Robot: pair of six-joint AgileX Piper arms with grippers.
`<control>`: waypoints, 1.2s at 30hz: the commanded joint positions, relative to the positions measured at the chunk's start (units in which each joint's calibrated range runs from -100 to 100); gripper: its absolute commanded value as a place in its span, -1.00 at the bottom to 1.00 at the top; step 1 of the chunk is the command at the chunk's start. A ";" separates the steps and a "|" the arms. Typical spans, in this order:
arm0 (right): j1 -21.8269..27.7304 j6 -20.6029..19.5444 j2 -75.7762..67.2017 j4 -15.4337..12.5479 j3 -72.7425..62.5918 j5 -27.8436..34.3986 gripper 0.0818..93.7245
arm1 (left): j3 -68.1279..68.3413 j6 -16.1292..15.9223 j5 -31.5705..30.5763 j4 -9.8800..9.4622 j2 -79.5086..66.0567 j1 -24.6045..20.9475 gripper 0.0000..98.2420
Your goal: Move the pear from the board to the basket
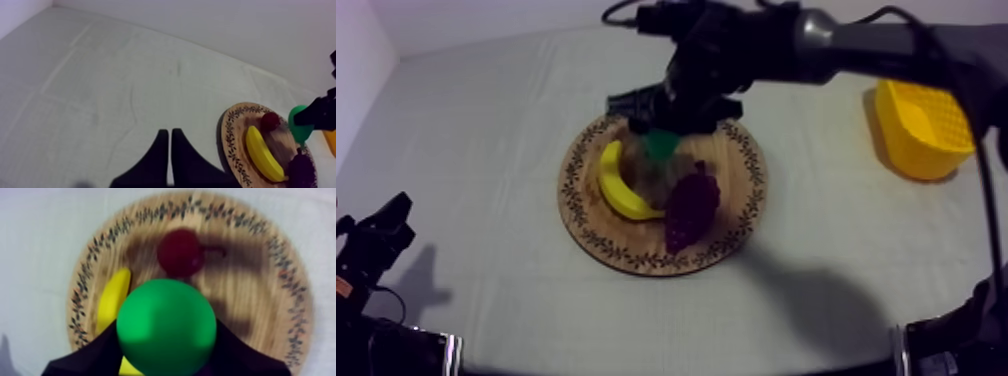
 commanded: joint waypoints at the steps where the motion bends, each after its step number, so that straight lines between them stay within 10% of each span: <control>1: 0.70 0.09 -5.48 1.24 0.70 0.05 -0.38 | 0.02 0.00 0.01 -0.02 0.00 0.01 -1.00; 14: 14.09 3.43 -30.91 8.29 9.07 -5.96 -0.39 | 0.02 0.00 0.01 -0.02 0.00 0.01 -1.00; 36: 40.09 16.26 -37.68 2.25 30.64 -21.77 -0.43 | 0.02 -0.03 0.01 -0.02 0.00 0.01 -1.00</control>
